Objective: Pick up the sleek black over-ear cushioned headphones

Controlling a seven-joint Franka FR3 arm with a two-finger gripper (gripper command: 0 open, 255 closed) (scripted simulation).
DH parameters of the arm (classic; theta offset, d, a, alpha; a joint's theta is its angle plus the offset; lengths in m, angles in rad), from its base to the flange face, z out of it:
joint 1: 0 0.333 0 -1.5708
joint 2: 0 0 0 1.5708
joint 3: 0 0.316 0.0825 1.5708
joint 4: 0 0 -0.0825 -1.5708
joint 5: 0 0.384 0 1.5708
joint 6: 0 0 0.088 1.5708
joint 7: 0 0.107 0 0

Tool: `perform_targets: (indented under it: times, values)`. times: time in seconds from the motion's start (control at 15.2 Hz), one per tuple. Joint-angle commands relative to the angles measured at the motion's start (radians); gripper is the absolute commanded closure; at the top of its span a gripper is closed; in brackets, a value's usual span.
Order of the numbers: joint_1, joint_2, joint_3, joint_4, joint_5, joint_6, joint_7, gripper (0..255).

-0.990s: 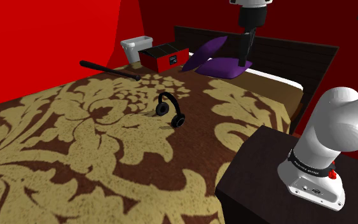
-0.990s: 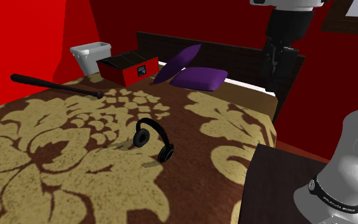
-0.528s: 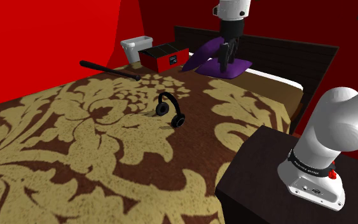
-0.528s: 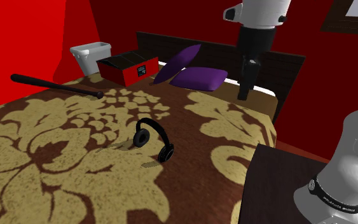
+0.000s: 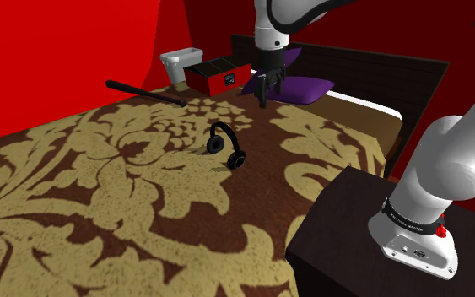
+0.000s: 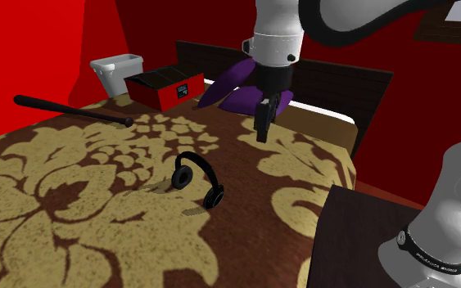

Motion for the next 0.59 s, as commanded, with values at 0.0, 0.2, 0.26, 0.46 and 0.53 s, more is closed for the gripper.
perform_targets:
  times: [0.0, 0.2, 0.26, 0.46, 0.53]
  values:
    - [-0.004, 0.081, 0.010, 0.044, -0.005, 0.037, 0.033, 0]
    - [-0.010, 0.194, 0.019, 0.113, -0.016, 0.082, 0.076, 0]
    - [-0.011, 0.232, 0.021, 0.138, -0.021, 0.094, 0.091, 0]
    - [-0.014, 0.348, 0.024, 0.223, -0.036, 0.124, 0.133, 0]
    - [-0.014, 0.387, 0.023, 0.254, -0.041, 0.131, 0.146, 0]
